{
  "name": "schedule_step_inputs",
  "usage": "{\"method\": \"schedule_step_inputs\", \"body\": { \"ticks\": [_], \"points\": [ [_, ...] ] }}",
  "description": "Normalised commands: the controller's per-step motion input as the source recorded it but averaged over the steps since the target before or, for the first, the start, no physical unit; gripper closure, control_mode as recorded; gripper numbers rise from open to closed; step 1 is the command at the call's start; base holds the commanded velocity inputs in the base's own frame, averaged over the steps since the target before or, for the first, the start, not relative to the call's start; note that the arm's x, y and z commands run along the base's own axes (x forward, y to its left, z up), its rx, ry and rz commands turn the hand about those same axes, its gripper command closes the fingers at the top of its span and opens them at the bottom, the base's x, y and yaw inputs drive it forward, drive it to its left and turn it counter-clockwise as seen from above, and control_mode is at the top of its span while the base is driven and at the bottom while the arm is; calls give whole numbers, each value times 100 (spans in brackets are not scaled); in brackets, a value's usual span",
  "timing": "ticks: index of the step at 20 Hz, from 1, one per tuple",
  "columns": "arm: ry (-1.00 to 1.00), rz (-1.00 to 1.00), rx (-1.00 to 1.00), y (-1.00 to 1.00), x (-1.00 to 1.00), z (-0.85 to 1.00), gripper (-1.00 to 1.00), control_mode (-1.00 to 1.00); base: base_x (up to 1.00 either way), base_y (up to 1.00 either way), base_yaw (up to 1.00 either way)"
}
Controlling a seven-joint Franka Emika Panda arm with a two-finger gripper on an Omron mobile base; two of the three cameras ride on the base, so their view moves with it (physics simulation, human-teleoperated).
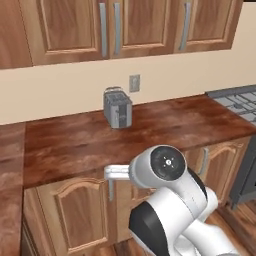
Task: Move the pot and pan from the stove into the sink.
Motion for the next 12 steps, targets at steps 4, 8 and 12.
{"method": "schedule_step_inputs", "body": {
  "ticks": [4, 8, 12],
  "points": [
    [0, 0, 0, 0, 0, 0, -100, 100, 13, -50, -6],
    [0, 0, 0, 0, 0, 0, -100, 100, 2, -84, -4],
    [0, 0, 0, 0, 0, 0, -100, 100, 7, -88, -7]
  ]
}}
